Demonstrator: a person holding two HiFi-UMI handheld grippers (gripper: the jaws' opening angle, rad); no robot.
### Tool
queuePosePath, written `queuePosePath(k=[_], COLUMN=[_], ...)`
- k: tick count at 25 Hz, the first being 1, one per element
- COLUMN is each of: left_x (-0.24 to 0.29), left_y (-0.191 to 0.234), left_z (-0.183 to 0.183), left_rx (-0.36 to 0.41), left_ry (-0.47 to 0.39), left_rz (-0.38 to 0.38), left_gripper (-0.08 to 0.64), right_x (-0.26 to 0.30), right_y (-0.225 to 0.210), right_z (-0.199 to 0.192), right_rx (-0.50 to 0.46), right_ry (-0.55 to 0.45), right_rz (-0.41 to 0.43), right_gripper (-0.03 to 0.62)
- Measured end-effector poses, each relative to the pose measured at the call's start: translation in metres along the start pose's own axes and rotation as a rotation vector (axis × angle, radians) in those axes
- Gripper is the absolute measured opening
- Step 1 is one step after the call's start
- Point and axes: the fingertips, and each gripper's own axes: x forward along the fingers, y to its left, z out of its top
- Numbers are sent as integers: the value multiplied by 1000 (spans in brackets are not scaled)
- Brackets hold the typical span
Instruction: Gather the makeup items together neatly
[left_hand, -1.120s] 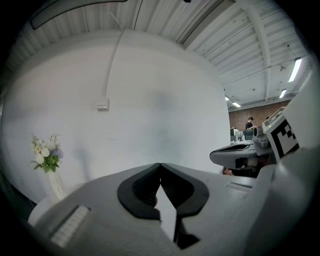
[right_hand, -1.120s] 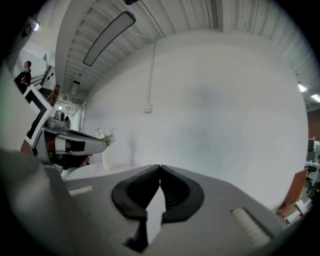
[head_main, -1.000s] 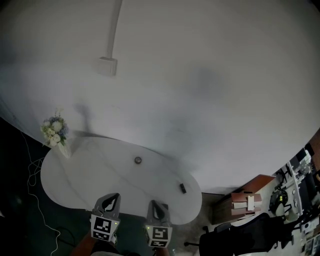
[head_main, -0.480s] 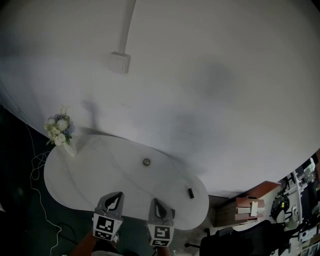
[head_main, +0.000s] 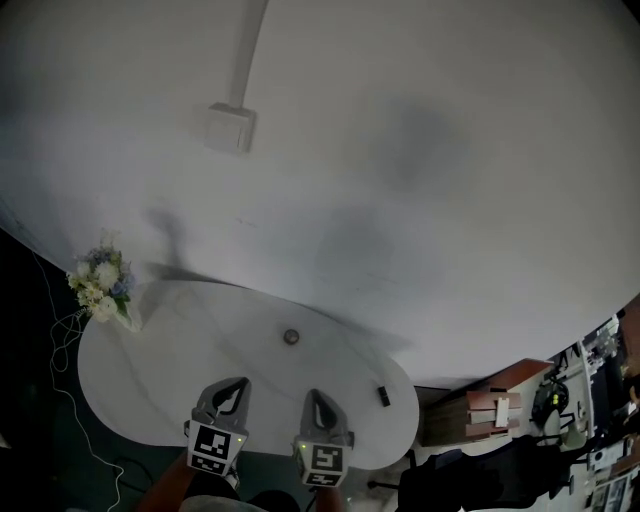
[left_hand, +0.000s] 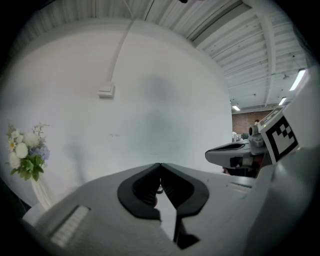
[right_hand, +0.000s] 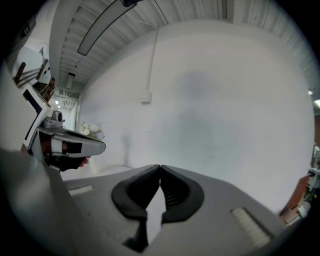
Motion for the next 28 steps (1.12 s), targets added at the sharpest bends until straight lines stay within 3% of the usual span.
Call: queuePosePath(k=[12, 23, 24, 25, 28], left_x=[68, 133, 137, 141, 152], left_y=[27, 45, 47, 50, 56], left_z=[-13, -73, -78, -84, -98], left_rx=[-20, -69, -74, -79, -98], left_ry=[41, 183, 194, 206, 235], left_rz=[-42, 0, 6, 13, 31], left_gripper=[9, 9, 9, 9, 9], right_x=[69, 155, 162, 170, 192], right_y=[-19, -30, -31, -32, -34], right_z=[-19, -78, -84, -90, -111], right_rx=[22, 66, 68, 71, 91], right_ry=[72, 176, 186, 199, 245], right_rz=[-15, 74, 80, 89, 120], right_gripper=[5, 5, 18, 78, 174])
